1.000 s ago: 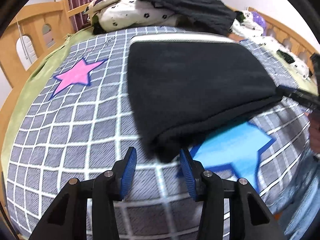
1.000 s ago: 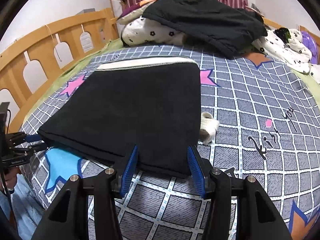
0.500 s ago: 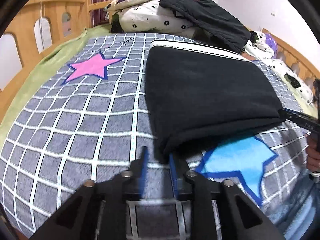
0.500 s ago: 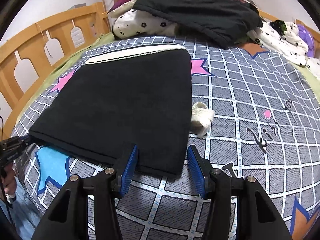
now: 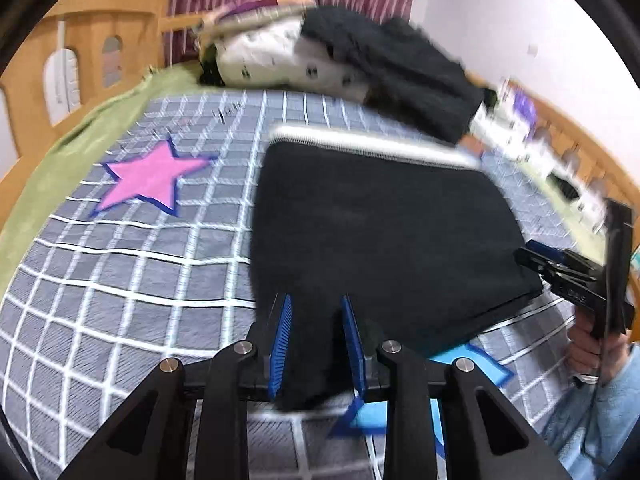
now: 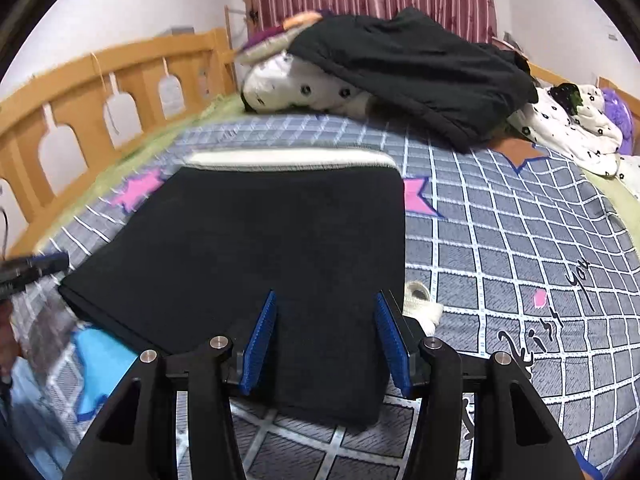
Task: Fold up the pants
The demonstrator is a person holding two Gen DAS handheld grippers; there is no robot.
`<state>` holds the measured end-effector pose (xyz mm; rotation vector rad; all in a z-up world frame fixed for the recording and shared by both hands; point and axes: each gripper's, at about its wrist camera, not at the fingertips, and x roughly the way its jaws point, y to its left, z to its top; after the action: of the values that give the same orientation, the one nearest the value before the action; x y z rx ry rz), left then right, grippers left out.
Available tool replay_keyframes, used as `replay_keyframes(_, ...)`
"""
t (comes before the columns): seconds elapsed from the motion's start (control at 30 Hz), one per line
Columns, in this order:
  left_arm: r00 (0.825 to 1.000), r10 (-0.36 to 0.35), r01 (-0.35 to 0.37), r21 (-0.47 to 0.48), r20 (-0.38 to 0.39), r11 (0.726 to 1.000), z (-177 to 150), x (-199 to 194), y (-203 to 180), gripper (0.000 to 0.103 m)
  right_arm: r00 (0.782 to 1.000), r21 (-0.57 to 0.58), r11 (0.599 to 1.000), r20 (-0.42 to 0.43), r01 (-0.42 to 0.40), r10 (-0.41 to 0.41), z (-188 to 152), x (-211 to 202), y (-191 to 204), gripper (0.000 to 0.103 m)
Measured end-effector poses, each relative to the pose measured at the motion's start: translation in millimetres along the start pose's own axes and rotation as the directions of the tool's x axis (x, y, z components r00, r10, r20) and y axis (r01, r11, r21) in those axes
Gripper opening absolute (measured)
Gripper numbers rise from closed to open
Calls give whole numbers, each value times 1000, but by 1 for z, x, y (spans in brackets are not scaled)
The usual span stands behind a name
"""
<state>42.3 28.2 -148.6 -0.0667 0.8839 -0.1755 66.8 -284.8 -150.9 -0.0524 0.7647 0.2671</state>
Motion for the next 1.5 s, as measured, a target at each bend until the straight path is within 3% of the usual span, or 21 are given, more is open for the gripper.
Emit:
replay_keyframes(0.1,996,89,-91,51,29,995,-14,7,-14,30,997,-40,999,-63,34,-37,-10,10,2,58)
replay_keyframes(0.23,998,60,-60,13,0,998,-20,-8,-8,32,991,48,999,-134,-9,15,-21,9,-12,59)
replay_keyframes(0.37,999,26,-29,-82,-38,996,-23,-27,9,35,995,61,997,-84,50,-44,-16,-13,-17,58)
replay_keyframes(0.53,994,104,-105,-79,-27,991,-24,-55,8,35,994,107,989,0,105,-105,1,-44,-21,58)
replay_keyframes(0.7,990,133,-131,-50,45,990,2,-94,4,35,989,171,976,37,137,-145,22,-60,-26,56)
replay_keyframes(0.8,987,149,-146,-61,54,987,28,-108,6,35,992,217,970,37,112,-123,35,-69,-25,54)
replay_keyframes(0.93,991,97,-90,-74,87,993,67,-116,4,35,996,194,977,0,88,-90,73,-81,-9,53)
replay_keyframes(1.03,991,67,-59,-68,117,996,92,-101,1,43,987,115,988,115,101,-115,104,-92,9,63)
replay_keyframes(1.27,992,7,0,-52,125,999,127,-20,-12,43,990,83,993,108,84,-93,145,-31,3,61)
replay_keyframes(1.3,993,1,6,-55,115,998,130,-3,-12,43,991,85,993,106,77,-86,146,-20,0,57)
replay_keyframes(1.4,996,28,-25,-35,83,999,128,27,-15,43,997,109,993,54,42,-48,137,21,-17,27)
replay_keyframes(1.5,999,45,-45,-20,11,999,128,60,-18,43,997,119,992,-63,42,-34,125,61,-24,22)
